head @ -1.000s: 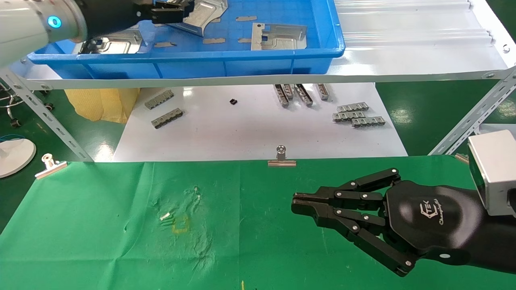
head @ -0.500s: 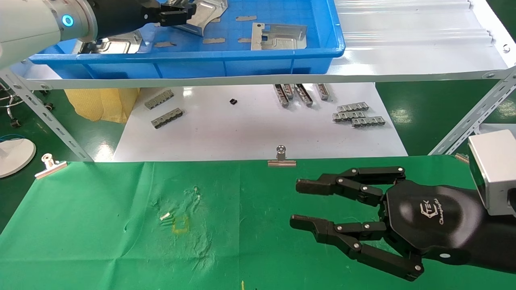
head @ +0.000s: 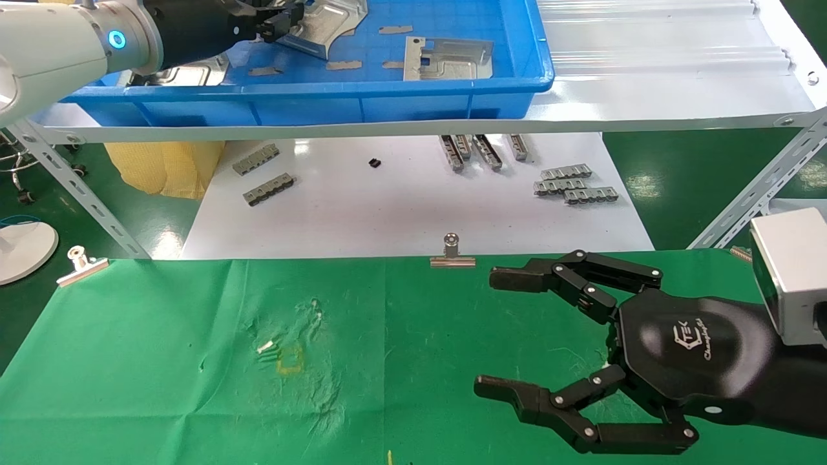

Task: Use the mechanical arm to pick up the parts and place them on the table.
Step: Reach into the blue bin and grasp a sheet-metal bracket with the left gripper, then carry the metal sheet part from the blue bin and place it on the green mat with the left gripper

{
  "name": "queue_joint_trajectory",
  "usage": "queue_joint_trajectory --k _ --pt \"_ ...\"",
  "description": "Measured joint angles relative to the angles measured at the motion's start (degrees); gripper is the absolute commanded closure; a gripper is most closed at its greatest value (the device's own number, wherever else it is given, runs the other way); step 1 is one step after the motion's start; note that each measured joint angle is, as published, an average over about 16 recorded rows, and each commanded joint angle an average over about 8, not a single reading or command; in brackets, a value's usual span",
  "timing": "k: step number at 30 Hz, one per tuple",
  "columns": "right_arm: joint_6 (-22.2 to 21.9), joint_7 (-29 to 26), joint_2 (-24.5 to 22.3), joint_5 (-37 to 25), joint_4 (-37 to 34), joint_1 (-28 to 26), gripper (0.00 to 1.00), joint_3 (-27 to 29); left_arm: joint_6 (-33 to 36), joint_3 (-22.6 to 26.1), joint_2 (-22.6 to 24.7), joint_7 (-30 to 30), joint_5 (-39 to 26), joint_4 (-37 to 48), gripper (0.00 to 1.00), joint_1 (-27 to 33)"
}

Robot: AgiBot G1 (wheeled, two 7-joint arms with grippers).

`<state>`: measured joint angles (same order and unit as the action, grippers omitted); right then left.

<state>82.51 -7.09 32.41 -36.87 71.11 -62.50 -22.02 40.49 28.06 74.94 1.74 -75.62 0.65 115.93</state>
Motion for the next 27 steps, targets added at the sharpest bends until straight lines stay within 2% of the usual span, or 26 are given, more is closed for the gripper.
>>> queue_joint_trajectory --k 10,15,20,27 --pt "0.0 0.0 0.0 0.0 0.0 0.0 0.0 0.0 -0.56 -0.13 0.08 1.3 0.18 -1.74 1.0 0.52" --pt "0.0 0.0 0.0 0.0 0.0 0.0 0.0 0.0 1.81 -0.61 -0.62 3.49 0.91 -3.18 1.0 1.47" --pt "0.0 0.0 0.0 0.0 0.0 0.0 0.0 0.0 8.32 -1.29 -2.7 6.31 2.04 -4.43 1.0 2.35" --pt "0.0 0.0 0.0 0.0 0.0 0.0 0.0 0.0 23.37 -2.29 -7.64 11.19 3.89 -5.54 1.0 2.53"
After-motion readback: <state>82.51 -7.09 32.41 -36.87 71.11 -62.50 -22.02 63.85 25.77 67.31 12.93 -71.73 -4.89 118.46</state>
